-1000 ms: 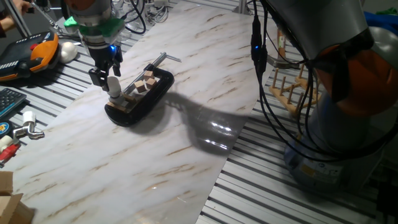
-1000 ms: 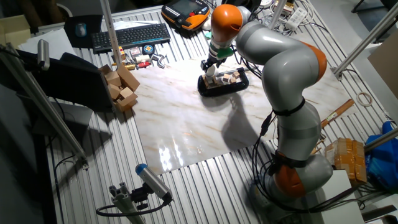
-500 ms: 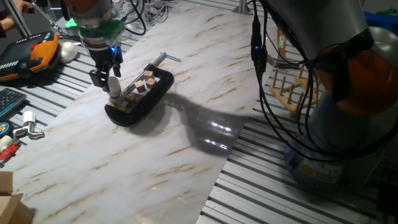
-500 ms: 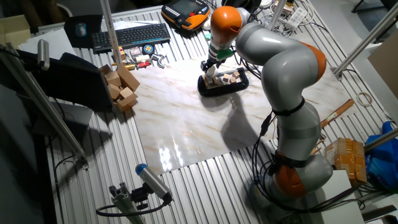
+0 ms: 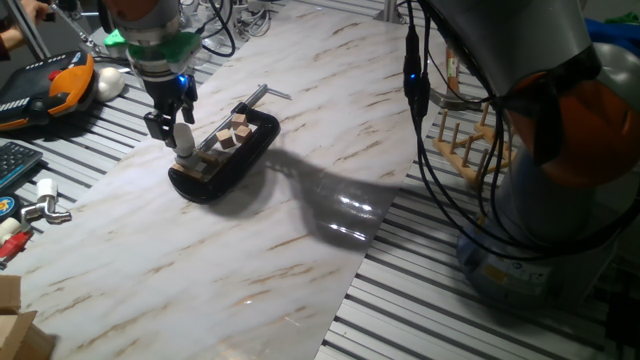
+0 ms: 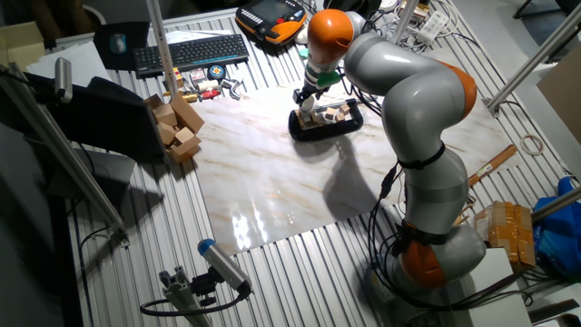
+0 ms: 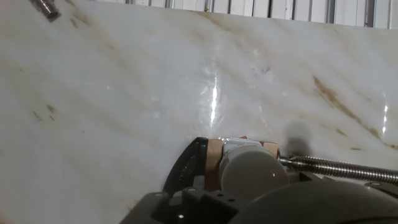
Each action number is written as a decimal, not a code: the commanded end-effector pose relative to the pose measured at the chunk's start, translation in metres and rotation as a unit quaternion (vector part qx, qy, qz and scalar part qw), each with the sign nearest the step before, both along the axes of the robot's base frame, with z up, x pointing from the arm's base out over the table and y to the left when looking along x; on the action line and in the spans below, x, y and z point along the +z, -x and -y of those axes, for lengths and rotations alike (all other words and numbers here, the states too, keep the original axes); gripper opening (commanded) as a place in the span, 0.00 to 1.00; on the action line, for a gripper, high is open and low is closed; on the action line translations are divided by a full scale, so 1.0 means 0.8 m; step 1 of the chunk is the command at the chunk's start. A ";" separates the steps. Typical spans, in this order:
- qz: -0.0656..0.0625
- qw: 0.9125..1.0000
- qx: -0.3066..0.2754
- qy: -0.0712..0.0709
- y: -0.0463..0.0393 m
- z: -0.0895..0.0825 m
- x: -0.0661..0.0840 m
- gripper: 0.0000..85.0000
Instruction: Install the light bulb by rotating it
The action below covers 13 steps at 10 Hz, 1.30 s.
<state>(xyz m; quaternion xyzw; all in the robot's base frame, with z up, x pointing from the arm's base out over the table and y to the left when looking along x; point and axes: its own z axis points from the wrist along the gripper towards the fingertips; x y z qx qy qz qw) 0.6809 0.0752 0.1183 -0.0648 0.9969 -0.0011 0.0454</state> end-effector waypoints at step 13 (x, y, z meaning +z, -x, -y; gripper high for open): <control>0.000 0.998 0.059 -0.001 0.000 0.000 -0.001 0.60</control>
